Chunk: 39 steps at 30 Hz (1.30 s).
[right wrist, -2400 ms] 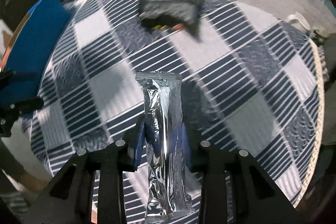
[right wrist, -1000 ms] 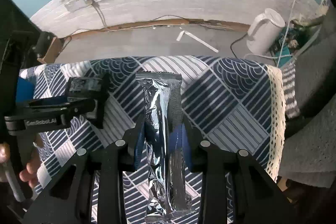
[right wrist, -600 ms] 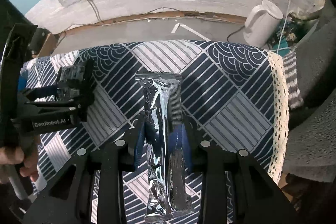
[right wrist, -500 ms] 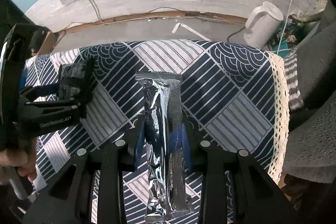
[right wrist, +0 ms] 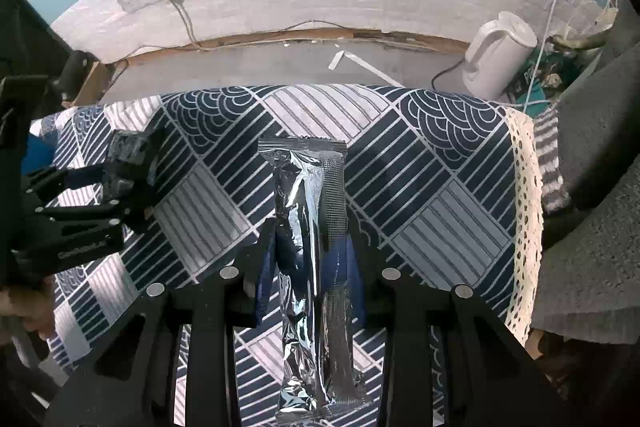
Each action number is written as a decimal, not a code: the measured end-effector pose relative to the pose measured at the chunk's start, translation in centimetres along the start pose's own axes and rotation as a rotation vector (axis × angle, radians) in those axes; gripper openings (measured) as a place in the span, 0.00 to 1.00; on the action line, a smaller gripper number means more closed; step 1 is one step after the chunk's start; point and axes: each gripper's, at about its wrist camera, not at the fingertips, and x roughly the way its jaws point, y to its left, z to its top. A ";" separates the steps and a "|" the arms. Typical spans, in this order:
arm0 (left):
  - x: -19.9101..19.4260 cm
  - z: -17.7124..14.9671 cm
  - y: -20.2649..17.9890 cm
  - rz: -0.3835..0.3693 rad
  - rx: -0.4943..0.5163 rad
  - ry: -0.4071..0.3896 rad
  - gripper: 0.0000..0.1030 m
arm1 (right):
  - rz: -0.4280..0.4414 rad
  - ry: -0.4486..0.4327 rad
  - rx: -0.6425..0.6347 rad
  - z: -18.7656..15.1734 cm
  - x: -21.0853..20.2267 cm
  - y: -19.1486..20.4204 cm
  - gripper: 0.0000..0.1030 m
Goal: Organize snacks
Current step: 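Carry the black bag and silver wrapper over the cardboard box with both tools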
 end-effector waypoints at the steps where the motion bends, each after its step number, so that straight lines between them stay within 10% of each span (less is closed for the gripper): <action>1: -0.3 -0.2 0.2 0.006 0.009 -0.006 0.70 | -0.001 -0.001 0.001 0.0 -0.1 0.2 0.29; 39: -17.3 -13.6 20.1 0.110 0.035 -0.175 0.70 | 0.174 -0.111 -0.276 -1.9 -9.2 23.7 0.29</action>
